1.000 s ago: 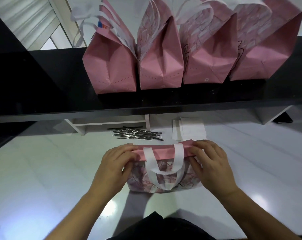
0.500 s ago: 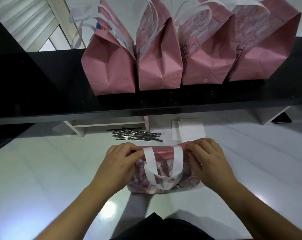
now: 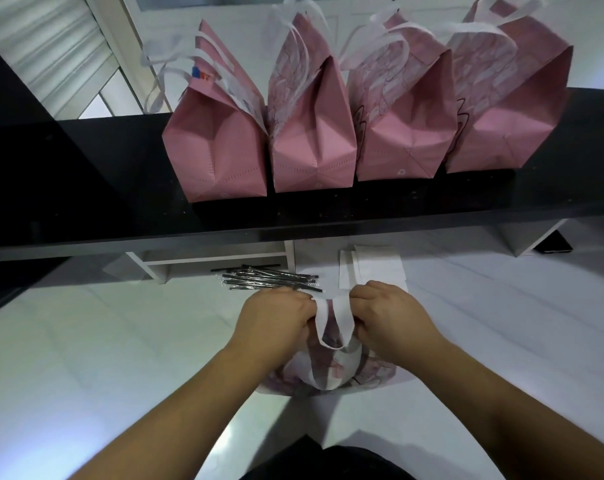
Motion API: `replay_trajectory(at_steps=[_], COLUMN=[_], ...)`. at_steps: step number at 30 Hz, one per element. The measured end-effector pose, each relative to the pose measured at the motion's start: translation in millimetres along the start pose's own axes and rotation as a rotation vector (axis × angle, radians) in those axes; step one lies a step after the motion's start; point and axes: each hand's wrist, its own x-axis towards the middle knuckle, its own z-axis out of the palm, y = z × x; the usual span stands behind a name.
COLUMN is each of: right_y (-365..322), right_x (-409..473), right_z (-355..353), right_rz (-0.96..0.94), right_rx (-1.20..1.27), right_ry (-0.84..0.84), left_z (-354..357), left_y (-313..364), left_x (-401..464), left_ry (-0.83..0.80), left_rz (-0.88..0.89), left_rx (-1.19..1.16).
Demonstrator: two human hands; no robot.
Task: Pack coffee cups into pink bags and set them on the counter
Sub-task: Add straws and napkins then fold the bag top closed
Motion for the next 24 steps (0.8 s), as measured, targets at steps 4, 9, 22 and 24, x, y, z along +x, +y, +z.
replay_trajectory(at_steps=[4,9,22,24], right_y=[15.6,33.5,4.7,-11.8], right_x=[-13.6,-26.4,-25.0,-22.0], right_z=[-6.9,-16.2,-22.3,-19.7], right_rz=[0.059,0.124,0.109,0.054], right_rx=[0.087,0.198,-0.023,-0.136], right_ry=[0.013,0.009,-0.059,-0.088], left_z=[3.0,-0.6,-7.3,-6.5], left_y=[-10.3,-41.1,-74.7,-75.6], left_x=[-10.4,-27.5,-45.9,-50.2], left_ry=[0.050,0.096,0.092,0.071], left_rz=[0.019,0.009,-0.076,-0.097], left_rx=[-0.036,-0.115,-0.245,-0.283])
